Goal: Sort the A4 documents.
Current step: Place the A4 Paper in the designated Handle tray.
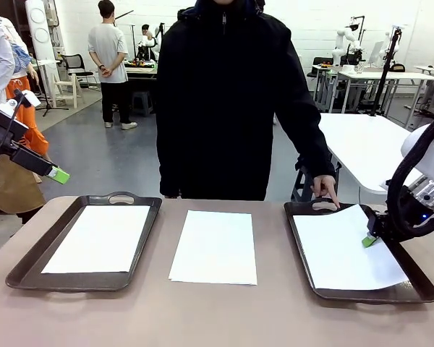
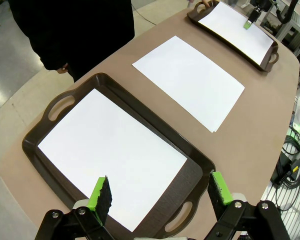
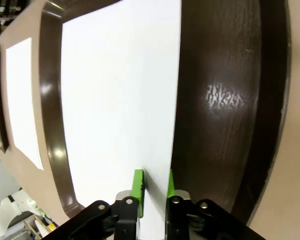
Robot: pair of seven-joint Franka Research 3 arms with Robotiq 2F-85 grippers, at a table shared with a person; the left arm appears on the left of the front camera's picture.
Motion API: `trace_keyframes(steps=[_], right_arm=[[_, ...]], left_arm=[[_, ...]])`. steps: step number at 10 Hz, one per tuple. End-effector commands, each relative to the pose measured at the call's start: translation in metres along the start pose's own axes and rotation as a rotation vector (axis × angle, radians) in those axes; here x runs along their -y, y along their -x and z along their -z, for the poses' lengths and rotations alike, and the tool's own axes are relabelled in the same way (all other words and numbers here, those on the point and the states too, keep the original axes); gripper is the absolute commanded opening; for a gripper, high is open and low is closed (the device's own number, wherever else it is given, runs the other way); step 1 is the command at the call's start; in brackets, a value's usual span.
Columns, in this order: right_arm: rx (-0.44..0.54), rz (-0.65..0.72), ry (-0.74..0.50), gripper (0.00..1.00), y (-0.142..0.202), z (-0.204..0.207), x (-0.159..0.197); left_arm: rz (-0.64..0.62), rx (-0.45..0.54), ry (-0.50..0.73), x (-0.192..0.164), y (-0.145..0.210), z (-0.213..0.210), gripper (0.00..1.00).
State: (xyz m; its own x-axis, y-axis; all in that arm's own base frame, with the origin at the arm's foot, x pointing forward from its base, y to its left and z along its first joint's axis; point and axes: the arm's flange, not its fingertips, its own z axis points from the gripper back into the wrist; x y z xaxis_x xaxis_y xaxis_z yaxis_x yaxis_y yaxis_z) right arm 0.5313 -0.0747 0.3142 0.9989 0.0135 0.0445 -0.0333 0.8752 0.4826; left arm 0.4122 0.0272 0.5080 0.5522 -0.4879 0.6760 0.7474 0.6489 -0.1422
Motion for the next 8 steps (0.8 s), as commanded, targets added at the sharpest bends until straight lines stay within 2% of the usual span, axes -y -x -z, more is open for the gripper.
trace_keyframes(steps=[1,2,3,4,5,6,7,8], right_arm=[[-0.008,0.007,0.066,0.43,-0.001,-0.004,-0.01],[-0.009,0.0,0.064,0.32,-0.002,-0.006,-0.012],[-0.011,-0.003,0.069,0.62,-0.002,-0.007,-0.014],[-0.006,-0.007,0.087,0.51,-0.002,-0.011,-0.017],[-0.005,-0.013,0.13,0.8,-0.002,-0.015,-0.021],[-0.011,-0.014,0.176,0.6,-0.002,-0.019,-0.023],[-0.01,-0.013,0.202,0.99,-0.001,-0.022,-0.024],[-0.012,-0.011,0.216,0.79,-0.001,-0.024,-0.024]], left_arm=[[0.012,-0.009,-0.004,0.001,0.001,0.0,1.0],[0.012,-0.009,-0.004,0.001,0.001,0.0,1.0],[0.012,-0.009,-0.004,0.001,0.001,0.0,1.0],[0.012,-0.009,-0.004,0.001,0.001,0.0,1.0],[0.012,-0.009,-0.004,0.001,0.001,0.0,1.0],[0.012,-0.009,-0.004,0.001,0.001,0.0,1.0],[0.012,-0.009,-0.004,0.001,0.001,0.0,1.0],[0.012,-0.009,-0.004,0.001,0.001,0.0,1.0]])
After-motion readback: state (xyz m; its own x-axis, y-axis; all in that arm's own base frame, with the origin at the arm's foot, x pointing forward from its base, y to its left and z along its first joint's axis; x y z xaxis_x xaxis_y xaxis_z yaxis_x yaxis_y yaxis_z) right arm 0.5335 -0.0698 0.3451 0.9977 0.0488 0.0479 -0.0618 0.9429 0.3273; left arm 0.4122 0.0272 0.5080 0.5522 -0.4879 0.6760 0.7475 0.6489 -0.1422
